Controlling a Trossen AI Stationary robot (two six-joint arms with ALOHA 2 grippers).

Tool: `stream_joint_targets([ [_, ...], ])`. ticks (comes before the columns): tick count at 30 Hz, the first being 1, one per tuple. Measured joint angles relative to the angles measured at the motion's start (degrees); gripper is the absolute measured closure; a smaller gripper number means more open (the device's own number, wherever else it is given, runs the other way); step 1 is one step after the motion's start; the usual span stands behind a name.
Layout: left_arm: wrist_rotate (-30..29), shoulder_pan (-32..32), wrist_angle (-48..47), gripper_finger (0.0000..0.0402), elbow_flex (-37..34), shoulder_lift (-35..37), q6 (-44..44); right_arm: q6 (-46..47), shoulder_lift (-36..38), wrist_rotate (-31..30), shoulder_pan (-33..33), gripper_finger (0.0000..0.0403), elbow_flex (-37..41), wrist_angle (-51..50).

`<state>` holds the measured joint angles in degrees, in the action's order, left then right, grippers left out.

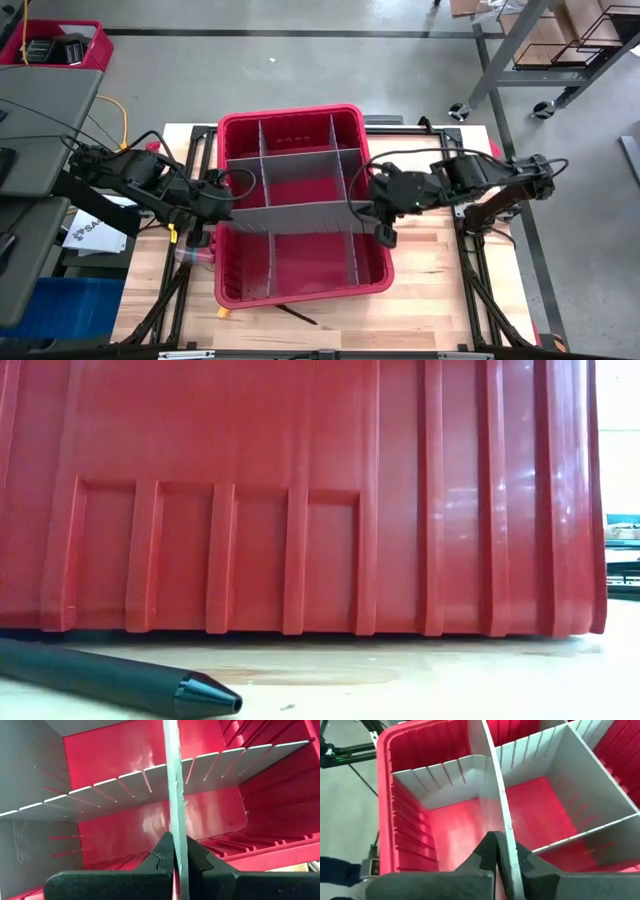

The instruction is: Sort Items/Unsort Items

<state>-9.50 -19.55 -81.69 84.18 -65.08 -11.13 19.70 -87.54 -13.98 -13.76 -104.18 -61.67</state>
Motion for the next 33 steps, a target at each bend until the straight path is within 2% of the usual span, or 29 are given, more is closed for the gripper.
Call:
stream_joint_targets([
  [12,6.5,0.0,1.8,0.0401,2.9,0.0,-2.2,3.8,-0.1,-1.0,-2.4,0.0403,0.0,-2.1],
  [20,10.7,-0.5,2.6,0.0401,7.9,-0.1,-3.3,5.2,1.2,-0.9,-2.4,0.0403,0.0,-2.9],
  [28,8.1,-0.1,6.9,0.0401,10.3,0.3,0.5,5.7,4.3,-3.7,-2.2,0.0403,0.0,-3.0],
  [33,13.2,-0.7,9.9,0.0401,10.4,0.0,-1.0,7.4,5.4,-1.6,-3.3,0.0403,0.0,-2.4],
])
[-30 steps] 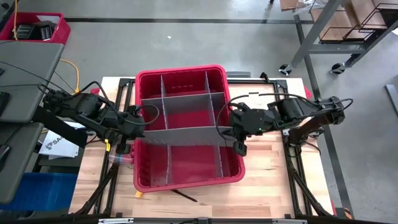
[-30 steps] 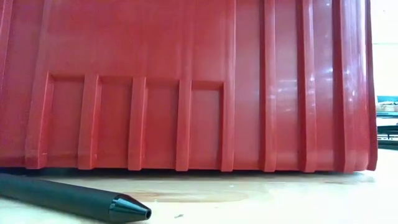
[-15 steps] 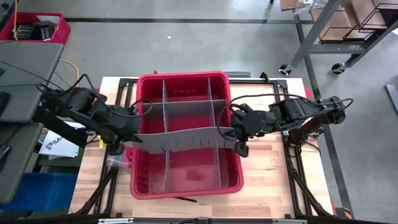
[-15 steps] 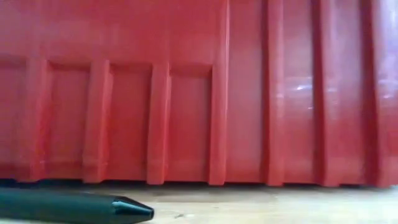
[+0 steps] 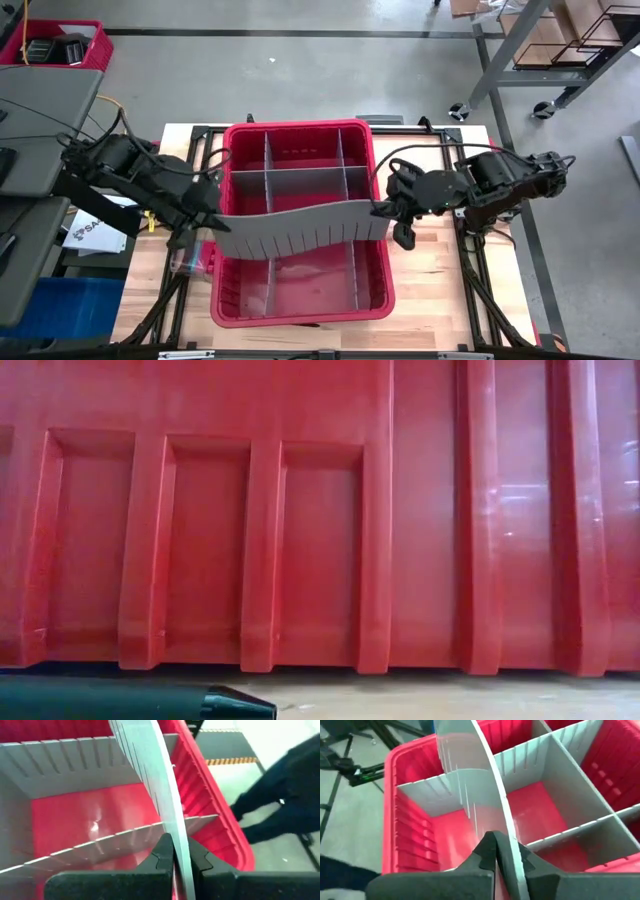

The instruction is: Sort Items/Unsort Items

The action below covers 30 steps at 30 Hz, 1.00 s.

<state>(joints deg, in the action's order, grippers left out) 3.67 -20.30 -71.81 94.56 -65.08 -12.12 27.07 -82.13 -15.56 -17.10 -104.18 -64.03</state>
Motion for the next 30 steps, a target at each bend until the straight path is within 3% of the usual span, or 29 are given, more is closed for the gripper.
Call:
stream_joint_targets([
  [3,0.3,-2.1,-1.5,0.0401,0.0,-1.3,-0.1,0.5,-0.1,0.2,-1.0,0.0403,0.0,0.5],
  [7,-5.1,-4.7,-8.2,0.0401,0.0,-4.2,1.4,1.5,-0.9,-0.5,-2.0,0.0403,0.1,0.8],
  [10,-5.9,-5.8,-10.6,0.0401,0.0,-6.1,2.1,1.5,-1.4,-1.0,-2.1,0.0403,0.1,1.7],
  [17,-4.6,-11.0,-7.6,0.0401,0.0,-7.0,-2.3,1.4,-1.8,-0.4,-2.6,0.0403,0.1,2.8],
  [30,-11.8,-14.4,-12.6,0.0401,0.0,-7.3,-4.9,1.4,-1.8,-0.8,-2.6,0.0403,0.1,3.2],
])
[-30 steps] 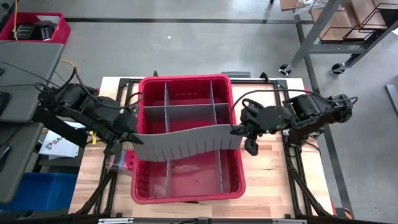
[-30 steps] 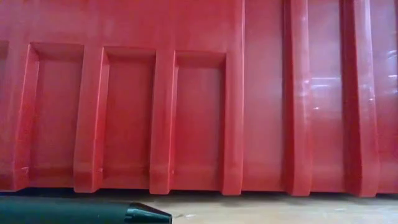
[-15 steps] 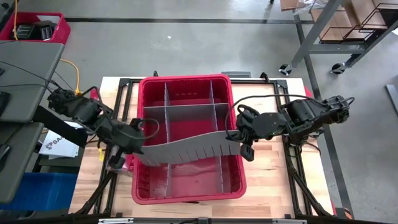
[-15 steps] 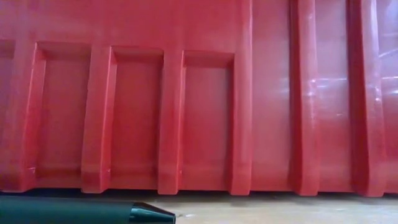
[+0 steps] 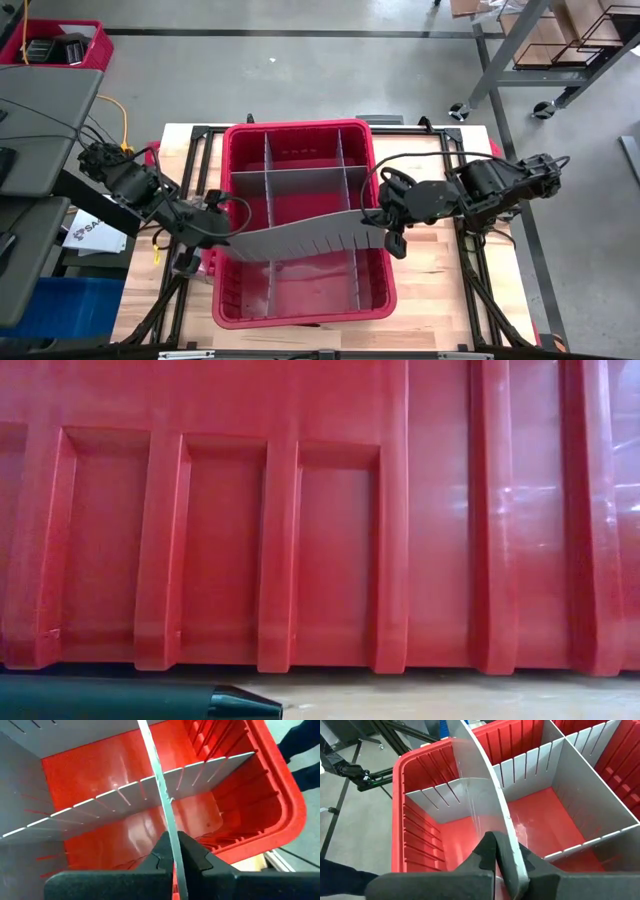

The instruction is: Sort Items/Unsort Items

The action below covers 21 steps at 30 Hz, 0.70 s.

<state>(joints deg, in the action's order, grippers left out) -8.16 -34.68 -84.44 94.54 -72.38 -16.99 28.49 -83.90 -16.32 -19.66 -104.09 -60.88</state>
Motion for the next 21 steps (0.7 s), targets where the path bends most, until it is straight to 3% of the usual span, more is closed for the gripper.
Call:
stream_joint_targets([
  [6,2.3,-1.9,3.2,0.0401,0.0,0.0,-2.1,0.0,0.0,0.4,0.0,0.0403,0.0,0.4],
  [21,0.1,-3.7,0.0,0.0401,0.0,0.4,-3.0,-0.2,0.0,0.4,0.0,0.0403,0.0,2.1],
])
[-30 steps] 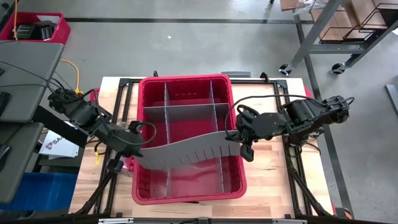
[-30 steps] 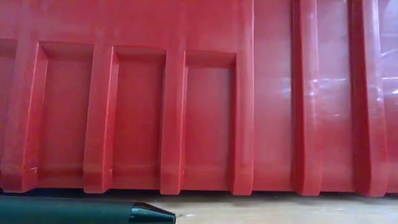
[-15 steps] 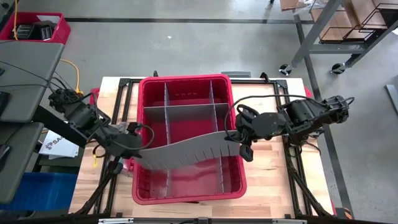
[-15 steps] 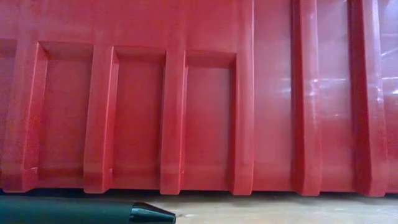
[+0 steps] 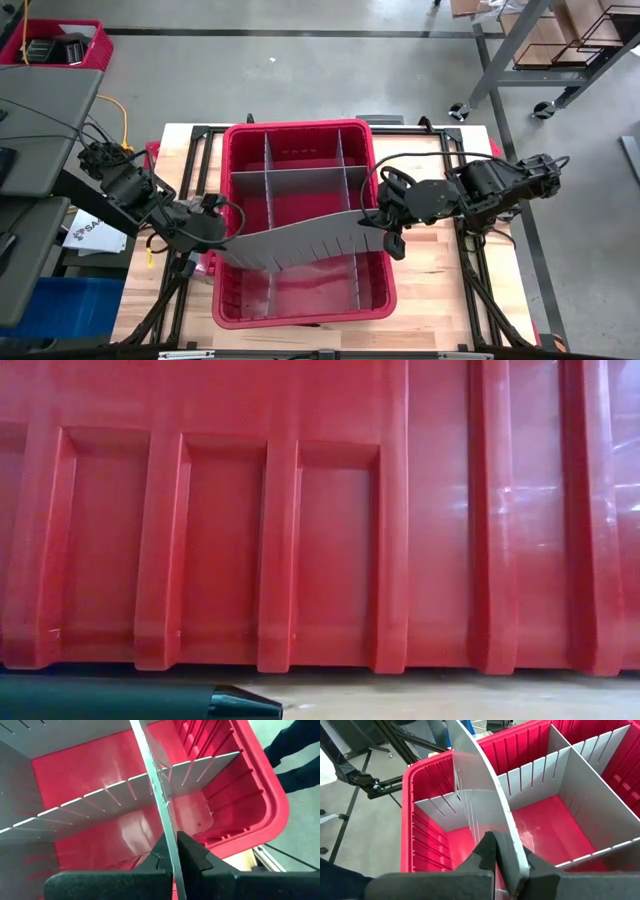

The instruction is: Sort Items/Unsort Items

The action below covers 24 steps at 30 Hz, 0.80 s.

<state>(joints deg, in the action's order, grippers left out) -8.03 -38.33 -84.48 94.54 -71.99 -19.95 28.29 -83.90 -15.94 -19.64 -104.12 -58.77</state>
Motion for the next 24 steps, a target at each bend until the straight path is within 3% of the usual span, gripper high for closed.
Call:
stream_joint_targets([
  [16,-2.9,-1.2,-2.3,0.0401,0.0,-0.1,-1.0,4.0,-0.4,1.3,-2.2,0.0403,-0.1,-1.8],
  [24,-4.5,-1.2,-2.7,0.0401,0.0,-0.1,-1.0,4.2,-3.1,-5.2,-4.5,0.0403,-0.3,-5.3],
])
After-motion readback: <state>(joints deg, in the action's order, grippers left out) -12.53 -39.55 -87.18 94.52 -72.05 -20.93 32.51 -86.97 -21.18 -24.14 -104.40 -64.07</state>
